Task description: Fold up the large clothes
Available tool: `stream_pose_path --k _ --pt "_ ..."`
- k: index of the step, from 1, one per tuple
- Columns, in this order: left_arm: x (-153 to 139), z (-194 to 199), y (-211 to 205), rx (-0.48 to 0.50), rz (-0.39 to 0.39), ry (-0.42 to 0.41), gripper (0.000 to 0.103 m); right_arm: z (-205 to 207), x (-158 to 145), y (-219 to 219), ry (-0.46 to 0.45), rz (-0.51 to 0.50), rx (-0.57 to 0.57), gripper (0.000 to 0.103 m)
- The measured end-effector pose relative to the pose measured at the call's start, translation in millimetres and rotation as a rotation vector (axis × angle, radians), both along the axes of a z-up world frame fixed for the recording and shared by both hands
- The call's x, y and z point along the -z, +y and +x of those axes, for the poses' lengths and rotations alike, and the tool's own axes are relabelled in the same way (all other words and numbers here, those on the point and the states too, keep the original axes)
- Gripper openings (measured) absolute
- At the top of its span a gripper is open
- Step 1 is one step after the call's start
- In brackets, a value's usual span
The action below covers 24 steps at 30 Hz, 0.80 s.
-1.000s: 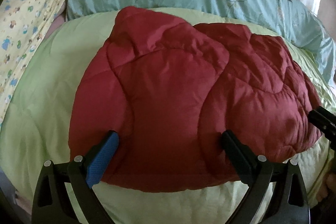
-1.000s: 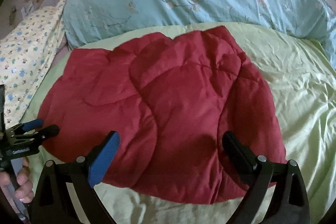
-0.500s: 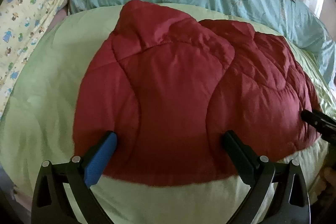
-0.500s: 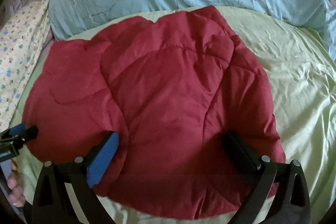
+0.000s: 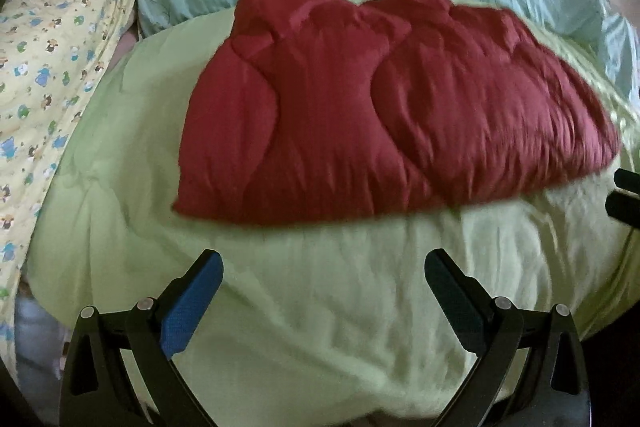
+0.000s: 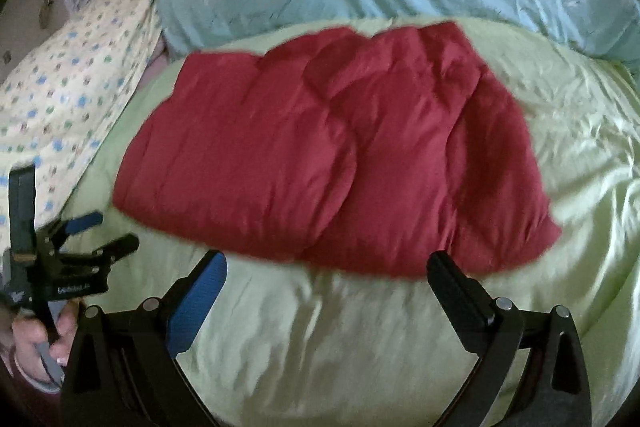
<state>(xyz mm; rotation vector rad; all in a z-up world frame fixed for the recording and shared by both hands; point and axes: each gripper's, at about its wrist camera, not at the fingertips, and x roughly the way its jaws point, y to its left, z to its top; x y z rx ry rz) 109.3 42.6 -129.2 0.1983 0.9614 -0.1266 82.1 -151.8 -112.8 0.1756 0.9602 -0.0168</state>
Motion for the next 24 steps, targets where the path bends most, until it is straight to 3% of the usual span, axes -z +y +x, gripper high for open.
stream_pose_path --k 4,8,16,20,24 --pt "9 -12 -2 0.006 0.013 0.051 0.102 -17 23 15 0.084 0.002 -0.04 0.101" --pt "-7 -13 -7 0.013 0.028 0.036 0.102 -27 22 25 0.106 -0.019 -0.056 0.101" --pt "-74 -31 -19 0.05 0.052 -0.074 0.102 -31 -32 33 0.033 -0.091 -0.081 0.101" --pt "-85 -33 -21 0.043 0.048 -0.094 0.102 -30 -48 31 0.007 -0.087 -0.082 0.102" --pt "-77 -24 -16 0.035 0.046 -0.073 0.102 -23 -42 26 0.021 -0.08 -0.07 0.102"
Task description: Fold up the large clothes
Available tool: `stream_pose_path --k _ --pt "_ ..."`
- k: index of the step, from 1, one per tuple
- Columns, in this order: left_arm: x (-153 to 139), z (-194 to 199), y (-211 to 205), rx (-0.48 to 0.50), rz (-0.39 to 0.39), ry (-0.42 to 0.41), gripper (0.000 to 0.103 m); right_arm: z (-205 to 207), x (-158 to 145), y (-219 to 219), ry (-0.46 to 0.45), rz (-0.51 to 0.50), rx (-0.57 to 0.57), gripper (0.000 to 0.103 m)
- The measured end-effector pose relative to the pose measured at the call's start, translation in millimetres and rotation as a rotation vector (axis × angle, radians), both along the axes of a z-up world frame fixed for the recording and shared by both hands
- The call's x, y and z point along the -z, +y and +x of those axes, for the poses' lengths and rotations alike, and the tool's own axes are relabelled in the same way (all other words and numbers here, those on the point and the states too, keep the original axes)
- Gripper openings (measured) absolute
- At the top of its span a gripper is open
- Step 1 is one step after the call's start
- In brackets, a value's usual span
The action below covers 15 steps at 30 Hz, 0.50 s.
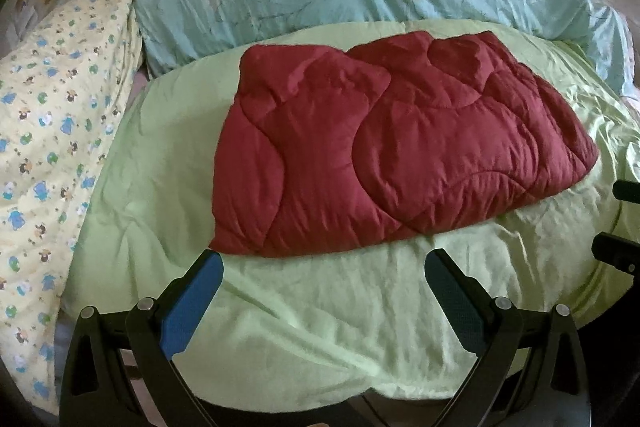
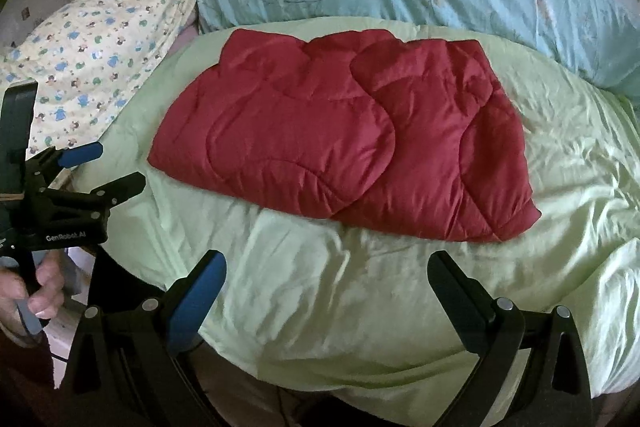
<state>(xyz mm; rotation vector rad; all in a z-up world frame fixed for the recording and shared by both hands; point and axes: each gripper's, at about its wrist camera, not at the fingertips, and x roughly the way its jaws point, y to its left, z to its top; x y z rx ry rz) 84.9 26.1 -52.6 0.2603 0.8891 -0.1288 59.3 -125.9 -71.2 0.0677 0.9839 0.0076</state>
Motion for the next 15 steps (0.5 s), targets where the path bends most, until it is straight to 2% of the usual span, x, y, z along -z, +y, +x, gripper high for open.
stream_pose_path --k 5,15 --pt "12 17 -1 0.008 0.009 0.01 0.102 9 12 -8 0.038 0.01 0.019 0.102" --pt "24 42 -16 0.024 0.004 0.034 0.102 32 14 -15 0.052 0.018 0.026 0.102"
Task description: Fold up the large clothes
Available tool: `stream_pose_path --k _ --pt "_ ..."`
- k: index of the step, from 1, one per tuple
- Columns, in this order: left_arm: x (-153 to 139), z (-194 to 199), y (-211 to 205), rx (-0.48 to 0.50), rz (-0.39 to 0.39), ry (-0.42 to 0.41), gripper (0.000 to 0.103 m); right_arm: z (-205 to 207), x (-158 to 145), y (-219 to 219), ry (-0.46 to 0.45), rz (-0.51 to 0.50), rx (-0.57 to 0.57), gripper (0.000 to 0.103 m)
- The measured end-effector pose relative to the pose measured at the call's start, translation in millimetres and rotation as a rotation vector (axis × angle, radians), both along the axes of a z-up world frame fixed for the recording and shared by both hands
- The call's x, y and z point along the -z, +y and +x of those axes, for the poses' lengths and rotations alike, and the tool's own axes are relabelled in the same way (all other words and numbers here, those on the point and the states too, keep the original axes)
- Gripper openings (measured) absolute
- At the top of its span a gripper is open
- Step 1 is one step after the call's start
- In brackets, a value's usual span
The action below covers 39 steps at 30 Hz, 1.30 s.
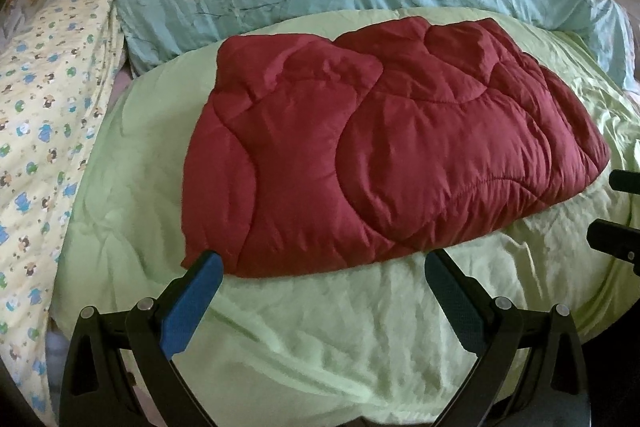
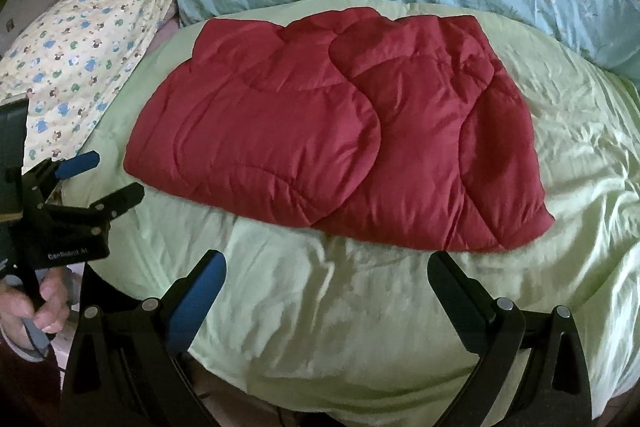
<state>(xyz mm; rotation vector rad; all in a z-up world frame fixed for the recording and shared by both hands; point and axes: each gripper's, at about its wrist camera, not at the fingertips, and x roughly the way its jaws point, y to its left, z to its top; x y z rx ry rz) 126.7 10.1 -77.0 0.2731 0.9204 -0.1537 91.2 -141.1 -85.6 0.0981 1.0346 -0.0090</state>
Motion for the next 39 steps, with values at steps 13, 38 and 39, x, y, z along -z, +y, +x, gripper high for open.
stream_pose_path --k 13,38,39 --pt "2 15 -8 -0.016 -0.011 -0.001 0.102 27 0 3 0.003 -0.001 -0.027 0.102" --pt "3 44 -8 -0.056 -0.033 0.001 0.102 58 1 -12 -0.011 0.018 -0.003 0.102" --pt "2 45 -8 -0.057 -0.034 -0.001 0.102 59 0 -12 -0.013 0.017 -0.004 0.102"
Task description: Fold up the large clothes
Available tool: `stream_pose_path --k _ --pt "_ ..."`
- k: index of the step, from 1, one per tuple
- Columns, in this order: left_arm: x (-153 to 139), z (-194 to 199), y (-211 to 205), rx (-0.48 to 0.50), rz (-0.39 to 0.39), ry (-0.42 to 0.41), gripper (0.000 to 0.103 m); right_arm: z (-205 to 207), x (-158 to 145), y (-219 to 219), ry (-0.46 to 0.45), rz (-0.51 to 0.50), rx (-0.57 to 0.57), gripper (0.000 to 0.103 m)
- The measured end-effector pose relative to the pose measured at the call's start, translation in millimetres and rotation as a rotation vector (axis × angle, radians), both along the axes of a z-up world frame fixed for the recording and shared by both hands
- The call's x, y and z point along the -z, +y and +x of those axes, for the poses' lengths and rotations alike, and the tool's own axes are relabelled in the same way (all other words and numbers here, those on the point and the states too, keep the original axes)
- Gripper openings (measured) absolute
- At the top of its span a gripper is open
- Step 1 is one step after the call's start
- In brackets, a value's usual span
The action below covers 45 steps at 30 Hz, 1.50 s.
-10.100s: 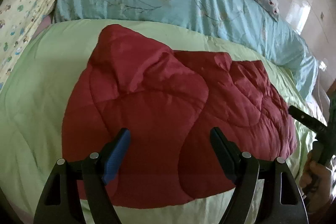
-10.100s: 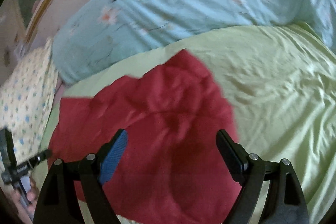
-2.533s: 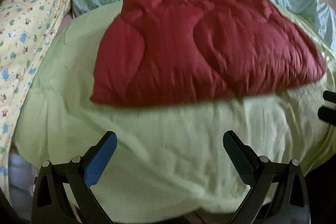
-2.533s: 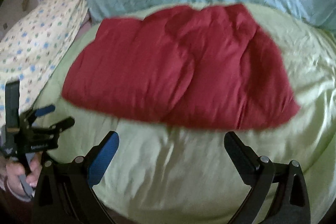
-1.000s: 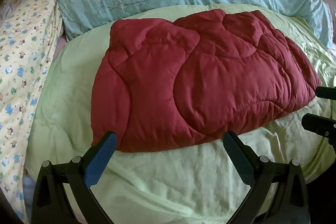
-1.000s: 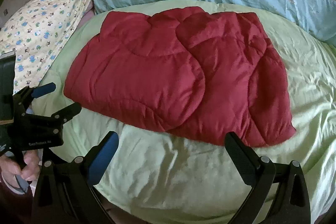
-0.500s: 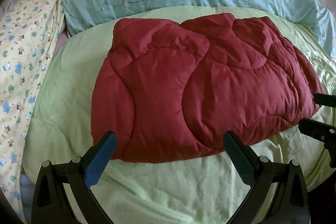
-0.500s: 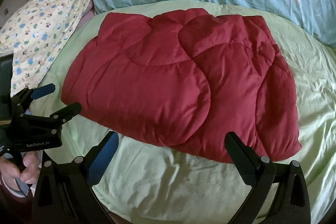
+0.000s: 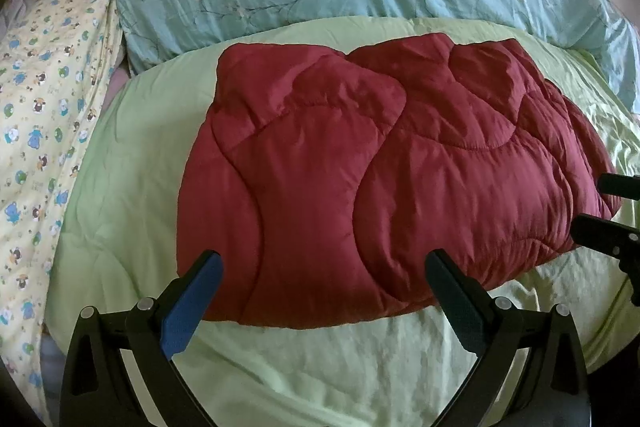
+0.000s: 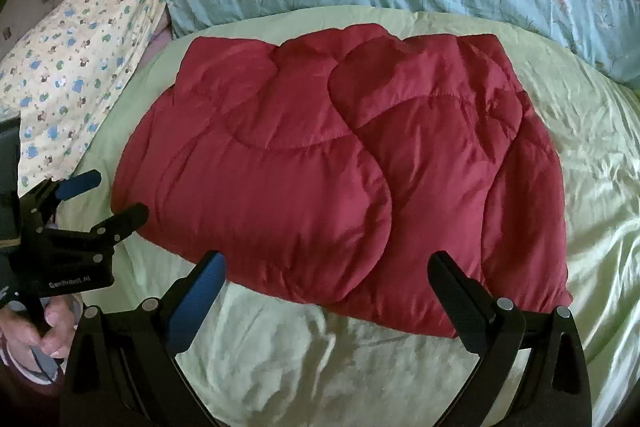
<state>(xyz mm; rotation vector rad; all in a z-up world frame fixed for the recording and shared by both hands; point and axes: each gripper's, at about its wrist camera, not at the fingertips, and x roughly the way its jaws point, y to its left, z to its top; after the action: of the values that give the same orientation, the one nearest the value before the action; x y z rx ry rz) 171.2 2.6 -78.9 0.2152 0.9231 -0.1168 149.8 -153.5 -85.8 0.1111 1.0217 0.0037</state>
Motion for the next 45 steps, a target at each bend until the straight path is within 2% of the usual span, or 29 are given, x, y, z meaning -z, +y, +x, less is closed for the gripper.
stream_pose_path --k 14,34,45 --pt "-3 10 5 -0.025 -0.021 -0.002 0.102 12 -2 -4 -0.001 -0.008 -0.002 0.102" --pt "-12 -3 0 -0.011 -0.025 -0.026 0.102 3 -9 2 -0.017 -0.012 -0.014 0.102" --pt "-9 27 19 -0.056 -0.059 -0.014 0.102 17 -6 -12 -0.029 -0.032 0.031 0.102"
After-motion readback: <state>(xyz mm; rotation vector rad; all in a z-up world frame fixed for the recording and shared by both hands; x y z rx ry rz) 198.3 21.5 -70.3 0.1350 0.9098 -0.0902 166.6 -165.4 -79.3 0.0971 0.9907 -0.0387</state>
